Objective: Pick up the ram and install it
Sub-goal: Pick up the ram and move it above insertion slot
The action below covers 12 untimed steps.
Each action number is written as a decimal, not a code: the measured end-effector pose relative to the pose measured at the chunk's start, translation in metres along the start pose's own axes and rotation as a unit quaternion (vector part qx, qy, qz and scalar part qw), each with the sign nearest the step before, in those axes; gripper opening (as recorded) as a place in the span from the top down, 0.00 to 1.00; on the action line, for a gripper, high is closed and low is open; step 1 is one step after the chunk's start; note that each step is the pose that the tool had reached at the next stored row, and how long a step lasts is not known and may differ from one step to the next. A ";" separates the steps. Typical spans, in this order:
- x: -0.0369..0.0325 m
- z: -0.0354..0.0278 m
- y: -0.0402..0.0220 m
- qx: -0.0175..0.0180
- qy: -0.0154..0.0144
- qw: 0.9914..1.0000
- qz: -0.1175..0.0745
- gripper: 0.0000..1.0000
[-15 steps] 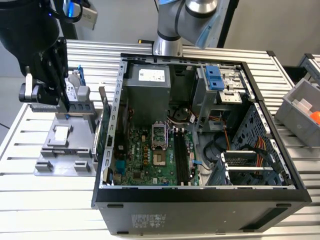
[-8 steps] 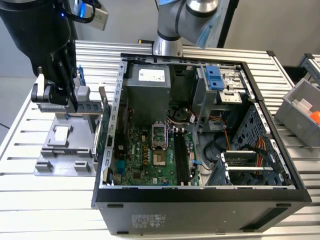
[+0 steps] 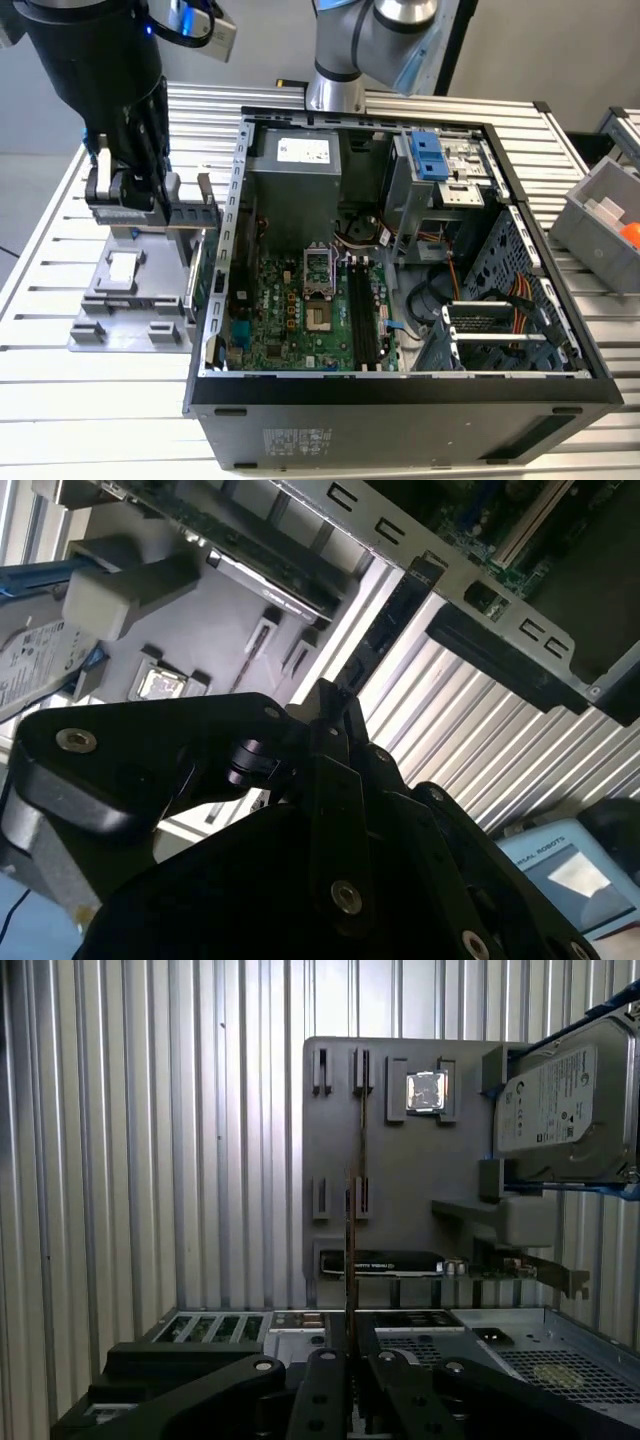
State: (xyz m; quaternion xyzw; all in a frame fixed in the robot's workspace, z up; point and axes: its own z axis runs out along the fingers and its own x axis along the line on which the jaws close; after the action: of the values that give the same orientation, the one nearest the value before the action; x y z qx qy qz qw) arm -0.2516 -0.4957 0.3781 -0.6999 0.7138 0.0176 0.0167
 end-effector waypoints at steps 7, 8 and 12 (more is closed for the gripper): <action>-0.0003 0.0000 -0.0131 0.000 0.000 1.000 0.000 1.00; -0.0003 0.0000 -0.0149 0.000 0.000 1.000 0.000 1.00; -0.0004 0.0000 -0.0221 0.000 0.000 1.000 0.000 1.00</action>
State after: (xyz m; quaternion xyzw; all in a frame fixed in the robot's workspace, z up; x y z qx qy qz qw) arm -0.2295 -0.4957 0.3781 -0.6999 0.7138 0.0176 0.0167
